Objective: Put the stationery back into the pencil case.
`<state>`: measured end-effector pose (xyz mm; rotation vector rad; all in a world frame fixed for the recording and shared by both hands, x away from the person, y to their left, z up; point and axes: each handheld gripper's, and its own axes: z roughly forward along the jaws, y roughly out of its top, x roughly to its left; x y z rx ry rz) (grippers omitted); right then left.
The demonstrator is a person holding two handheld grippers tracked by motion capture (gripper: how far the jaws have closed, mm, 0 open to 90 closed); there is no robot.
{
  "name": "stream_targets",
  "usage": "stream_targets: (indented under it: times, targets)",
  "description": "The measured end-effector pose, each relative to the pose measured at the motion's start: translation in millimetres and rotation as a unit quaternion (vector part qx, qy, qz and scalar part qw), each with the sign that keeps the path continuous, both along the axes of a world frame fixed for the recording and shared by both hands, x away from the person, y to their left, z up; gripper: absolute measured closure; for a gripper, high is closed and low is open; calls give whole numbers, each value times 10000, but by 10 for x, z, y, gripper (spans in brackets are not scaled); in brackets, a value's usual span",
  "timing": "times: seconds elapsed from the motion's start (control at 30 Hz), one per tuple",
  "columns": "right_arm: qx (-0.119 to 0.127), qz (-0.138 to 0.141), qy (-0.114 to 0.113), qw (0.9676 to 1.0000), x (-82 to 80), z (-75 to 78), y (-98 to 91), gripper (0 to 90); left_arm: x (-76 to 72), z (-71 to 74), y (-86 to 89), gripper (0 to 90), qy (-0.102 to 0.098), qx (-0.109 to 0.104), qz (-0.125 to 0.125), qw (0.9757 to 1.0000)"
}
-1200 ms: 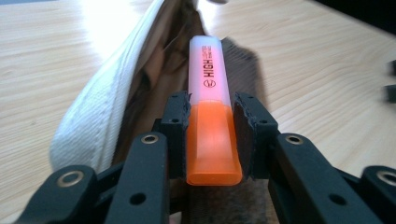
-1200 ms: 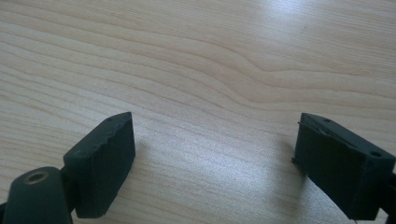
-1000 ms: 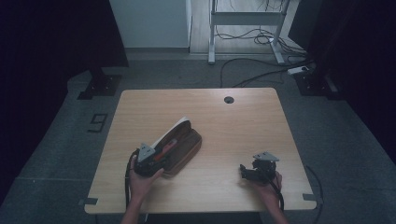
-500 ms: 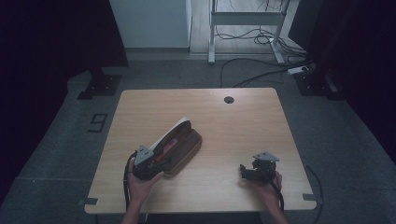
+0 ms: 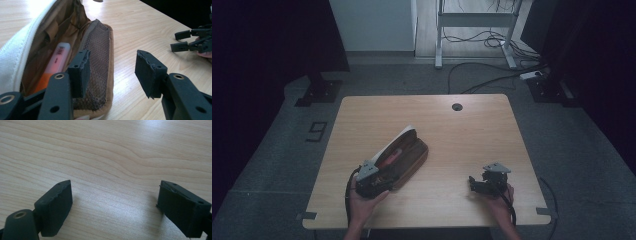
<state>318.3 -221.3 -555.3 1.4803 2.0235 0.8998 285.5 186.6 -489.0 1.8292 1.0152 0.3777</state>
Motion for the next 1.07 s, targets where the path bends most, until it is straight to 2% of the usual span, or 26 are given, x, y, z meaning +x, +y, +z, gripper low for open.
stream_targets:
  times: [0.23,0.43,0.67,0.87,1.07]
  targets:
    - [2,-2,0,10000,0,0,0,124,-55,-58,-19,449,110,19,-58,9999]
    - [3,0,2,10000,0,0,0,124,-85,-156,-111,446,265,136,-227,9993]
    - [2,-2,0,10000,0,0,0,124,-108,-294,-261,442,485,307,-488,9972]
    - [2,1,2,10000,0,0,0,125,-108,-333,-314,438,556,387,-585,9960]
    - [1,1,1,10000,0,0,0,124,-103,-334,-297,435,572,349,-586,9960]
